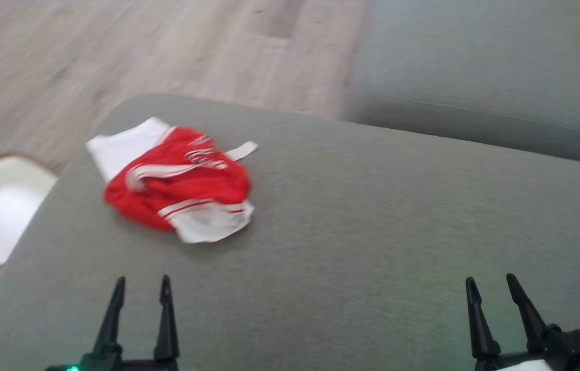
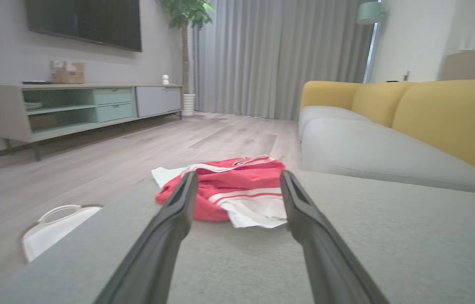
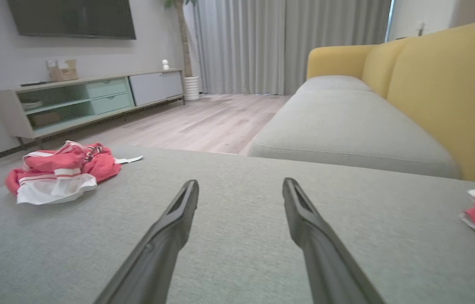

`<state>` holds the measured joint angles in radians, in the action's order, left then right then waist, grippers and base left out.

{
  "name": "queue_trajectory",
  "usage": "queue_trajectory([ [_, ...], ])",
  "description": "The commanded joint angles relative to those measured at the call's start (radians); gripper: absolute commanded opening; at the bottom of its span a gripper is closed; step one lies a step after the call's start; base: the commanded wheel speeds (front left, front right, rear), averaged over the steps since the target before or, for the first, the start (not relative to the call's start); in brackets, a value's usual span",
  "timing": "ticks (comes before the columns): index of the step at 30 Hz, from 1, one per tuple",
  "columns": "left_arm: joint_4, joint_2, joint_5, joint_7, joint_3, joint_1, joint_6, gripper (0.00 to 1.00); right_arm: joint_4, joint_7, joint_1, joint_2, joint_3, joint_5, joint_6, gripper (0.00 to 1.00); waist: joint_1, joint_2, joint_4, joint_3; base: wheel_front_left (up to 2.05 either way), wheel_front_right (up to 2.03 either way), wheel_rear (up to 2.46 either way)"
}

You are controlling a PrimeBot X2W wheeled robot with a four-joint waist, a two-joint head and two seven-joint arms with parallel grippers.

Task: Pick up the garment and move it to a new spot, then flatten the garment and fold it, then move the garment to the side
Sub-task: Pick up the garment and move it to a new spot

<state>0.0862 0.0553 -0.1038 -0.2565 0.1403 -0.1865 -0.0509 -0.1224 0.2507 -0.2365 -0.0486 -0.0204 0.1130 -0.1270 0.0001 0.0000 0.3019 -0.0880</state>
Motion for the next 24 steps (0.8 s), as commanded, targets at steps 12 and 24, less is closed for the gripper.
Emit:
queue_trajectory([
  [12, -0.090, -0.005, 0.000, -0.005, -0.125, 0.058, -0.047, 1.00, 0.013, 0.011, 0.128, -0.030, -0.054, 0.002, -0.004, 1.00, -0.0001, 0.0000, 0.211, 0.104, 0.00, 0.00, 0.00],
  [24, -0.080, 0.018, 0.031, -0.005, -0.186, 0.327, 0.013, 1.00, 0.056, 0.011, 0.152, -0.164, -0.043, -0.024, -0.004, 1.00, -0.0001, 0.0000, 0.170, 0.303, 0.00, 0.00, 0.00],
])
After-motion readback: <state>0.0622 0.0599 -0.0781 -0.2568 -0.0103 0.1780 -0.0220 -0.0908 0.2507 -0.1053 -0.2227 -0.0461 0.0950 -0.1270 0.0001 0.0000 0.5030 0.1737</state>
